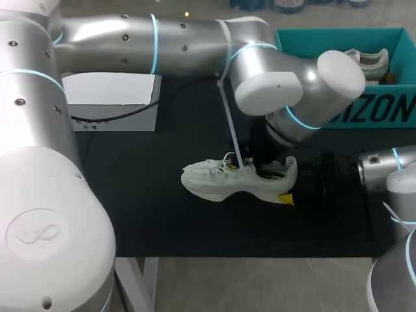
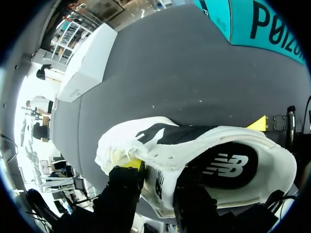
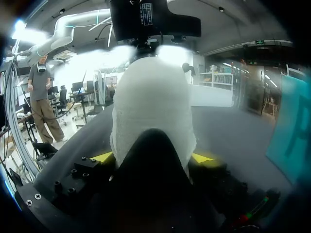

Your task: Take the shoe out of the shoebox, open the shoe tongue, remove and reinsert the insole, then place the shoe into the shoebox

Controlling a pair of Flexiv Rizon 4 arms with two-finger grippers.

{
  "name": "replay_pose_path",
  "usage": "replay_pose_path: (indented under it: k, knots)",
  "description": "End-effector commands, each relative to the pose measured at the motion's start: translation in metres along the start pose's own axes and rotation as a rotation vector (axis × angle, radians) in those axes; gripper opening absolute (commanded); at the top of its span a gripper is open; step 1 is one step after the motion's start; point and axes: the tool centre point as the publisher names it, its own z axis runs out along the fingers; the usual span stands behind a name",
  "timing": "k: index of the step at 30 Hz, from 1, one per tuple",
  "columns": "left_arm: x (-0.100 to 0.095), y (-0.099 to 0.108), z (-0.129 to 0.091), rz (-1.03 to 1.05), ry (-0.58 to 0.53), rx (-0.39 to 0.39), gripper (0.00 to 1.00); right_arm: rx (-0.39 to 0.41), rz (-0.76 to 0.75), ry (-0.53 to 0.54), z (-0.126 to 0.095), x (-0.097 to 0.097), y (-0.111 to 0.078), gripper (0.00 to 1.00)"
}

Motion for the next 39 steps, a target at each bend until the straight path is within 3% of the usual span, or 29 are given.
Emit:
replay_pose_path:
  k: [1, 16, 23, 26, 28, 30, 39]
  knots:
    - [-0.008, 0.0, -0.002, -0.005, 0.004, 0.005, 0.0, 0.002, 0.001, 0.0, 0.004, 0.001, -0.006, 0.0]
    - [-0.035, 0.002, -0.001, -0.05, 0.012, -0.004, 0.0, 0.002, 0.001, 0.0, 0.004, 0.001, -0.006, 0.0]
    - [-0.046, 0.006, 0.005, -0.1, 0.088, -0.04, 0.0, 0.002, 0.001, 0.0, 0.004, 0.001, -0.006, 0.0]
    - [-0.048, 0.007, 0.007, -0.116, 0.153, -0.056, 0.14, 0.002, 0.001, 0.0, 0.004, 0.001, -0.006, 0.0]
    - [-0.047, 0.007, 0.008, -0.115, 0.186, -0.062, 0.33, 0.002, 0.001, 0.0, 0.004, 0.001, -0.006, 0.0]
    - [-0.045, 0.005, 0.007, -0.112, 0.221, -0.063, 1.0, 0.002, 0.001, 0.0, 0.004, 0.001, -0.006, 0.0]
    - [-0.037, -0.005, -0.011, -0.099, 0.279, -0.043, 1.0, 0.002, 0.001, 0.0, 0.004, 0.001, -0.006, 0.0]
